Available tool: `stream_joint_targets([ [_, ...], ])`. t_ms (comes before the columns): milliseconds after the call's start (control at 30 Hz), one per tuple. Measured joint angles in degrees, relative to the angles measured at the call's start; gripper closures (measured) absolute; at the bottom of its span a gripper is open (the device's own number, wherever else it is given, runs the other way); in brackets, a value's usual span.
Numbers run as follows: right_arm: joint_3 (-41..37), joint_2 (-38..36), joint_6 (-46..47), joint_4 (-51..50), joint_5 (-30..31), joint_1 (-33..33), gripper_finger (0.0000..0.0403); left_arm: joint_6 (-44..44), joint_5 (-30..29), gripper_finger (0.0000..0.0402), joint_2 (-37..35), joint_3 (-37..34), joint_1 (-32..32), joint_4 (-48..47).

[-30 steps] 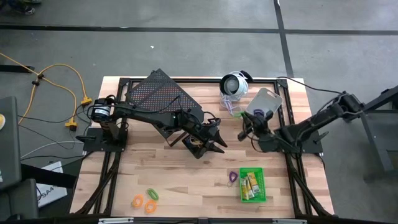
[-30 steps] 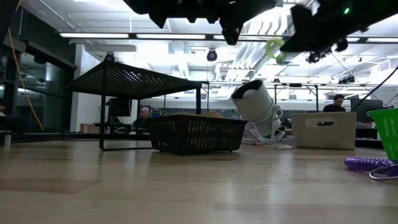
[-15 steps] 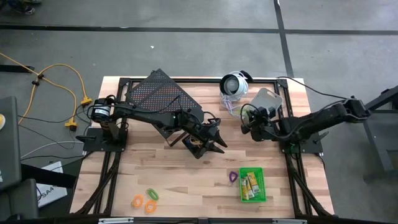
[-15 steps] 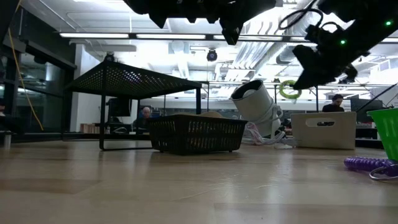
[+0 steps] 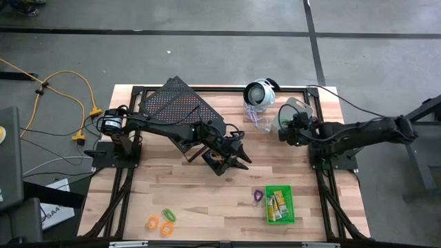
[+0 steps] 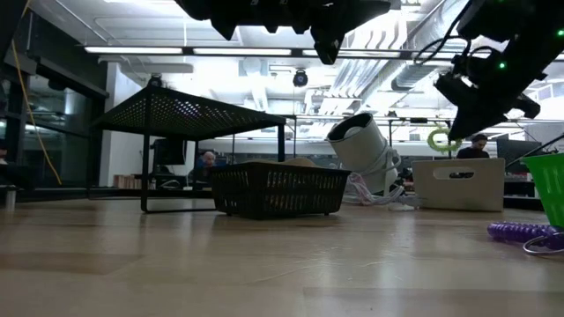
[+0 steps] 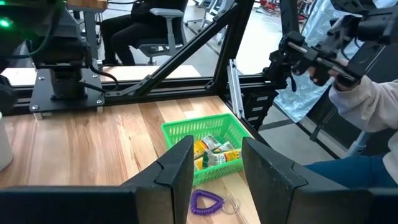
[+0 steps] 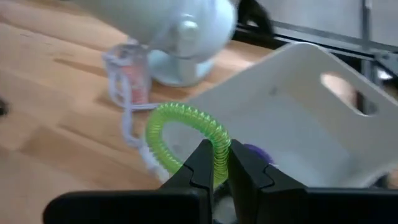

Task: Pick & Place Office Desk Supplies
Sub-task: Put the bottom green spring keychain into the white bin

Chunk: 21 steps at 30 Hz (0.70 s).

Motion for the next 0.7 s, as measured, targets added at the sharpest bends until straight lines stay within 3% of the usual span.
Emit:
stream_joint_targets([
  [267, 0.0, 0.5, -0.3, -5.1, -9.9, -8.4, 0.0382, -0.1, 0.0, 0.0270, 0.0, 0.0, 0.0, 0.0],
  [700, 0.0, 0.9, -2.1, -5.8, -13.9, -14.1, 0.0382, -0.1, 0.1, 0.0270, 0.0, 0.0, 0.0, 0.0],
])
